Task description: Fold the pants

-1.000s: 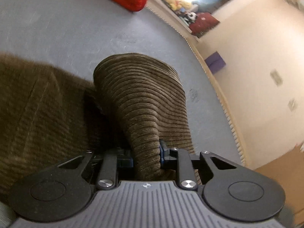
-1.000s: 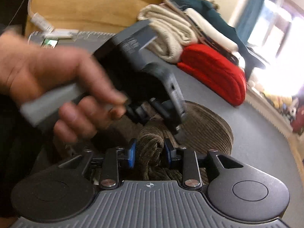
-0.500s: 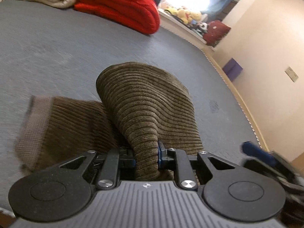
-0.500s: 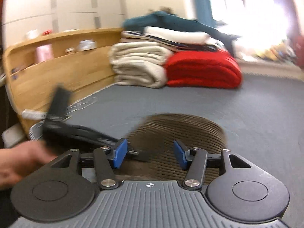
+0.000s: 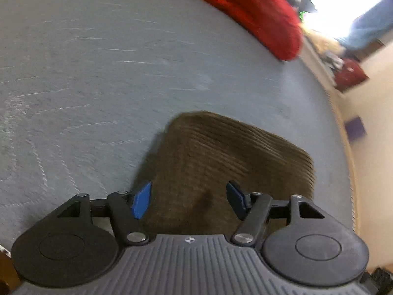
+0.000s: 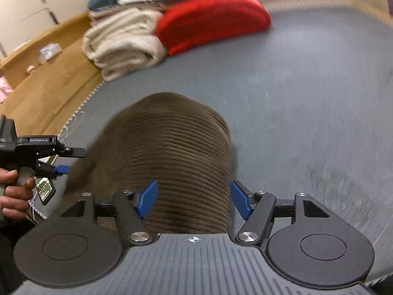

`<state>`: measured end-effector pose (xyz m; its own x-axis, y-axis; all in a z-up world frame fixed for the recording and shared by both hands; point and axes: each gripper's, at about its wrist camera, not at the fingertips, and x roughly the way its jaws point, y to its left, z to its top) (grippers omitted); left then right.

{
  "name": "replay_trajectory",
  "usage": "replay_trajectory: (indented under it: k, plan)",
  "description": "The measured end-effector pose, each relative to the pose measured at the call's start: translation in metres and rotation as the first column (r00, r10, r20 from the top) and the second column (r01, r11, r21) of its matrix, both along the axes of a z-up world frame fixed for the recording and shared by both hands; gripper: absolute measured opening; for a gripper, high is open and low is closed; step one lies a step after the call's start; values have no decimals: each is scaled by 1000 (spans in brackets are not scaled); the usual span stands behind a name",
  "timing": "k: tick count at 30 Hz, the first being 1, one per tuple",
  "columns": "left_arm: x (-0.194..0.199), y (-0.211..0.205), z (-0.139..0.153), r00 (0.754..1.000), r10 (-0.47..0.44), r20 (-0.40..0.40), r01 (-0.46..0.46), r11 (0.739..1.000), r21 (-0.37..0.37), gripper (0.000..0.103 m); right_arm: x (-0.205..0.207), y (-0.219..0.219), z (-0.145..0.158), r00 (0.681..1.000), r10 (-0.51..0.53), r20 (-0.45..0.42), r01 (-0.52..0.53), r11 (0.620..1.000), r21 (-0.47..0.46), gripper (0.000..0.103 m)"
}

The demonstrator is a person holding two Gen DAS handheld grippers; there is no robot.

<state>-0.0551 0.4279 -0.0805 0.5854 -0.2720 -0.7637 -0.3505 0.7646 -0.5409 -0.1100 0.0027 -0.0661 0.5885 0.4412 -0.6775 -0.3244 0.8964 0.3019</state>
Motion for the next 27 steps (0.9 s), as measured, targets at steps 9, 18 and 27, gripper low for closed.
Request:
replay_trajectory:
  k: [9,18,27]
  plan:
    - [42,-6,-34,983,-153,-97,149,988,-47,90,34,1,-42,981,-42,-189,64,992,112,75]
    - [67,-24,-55,973,-179,-147,169,983,-77,99,71,-2,-72,942,6,-334,107,943,316,95]
    - [56,-21,-60,983,-138,-123,120,983,-140,66,78,13,-73,955,-4,-297,97,948,302,60]
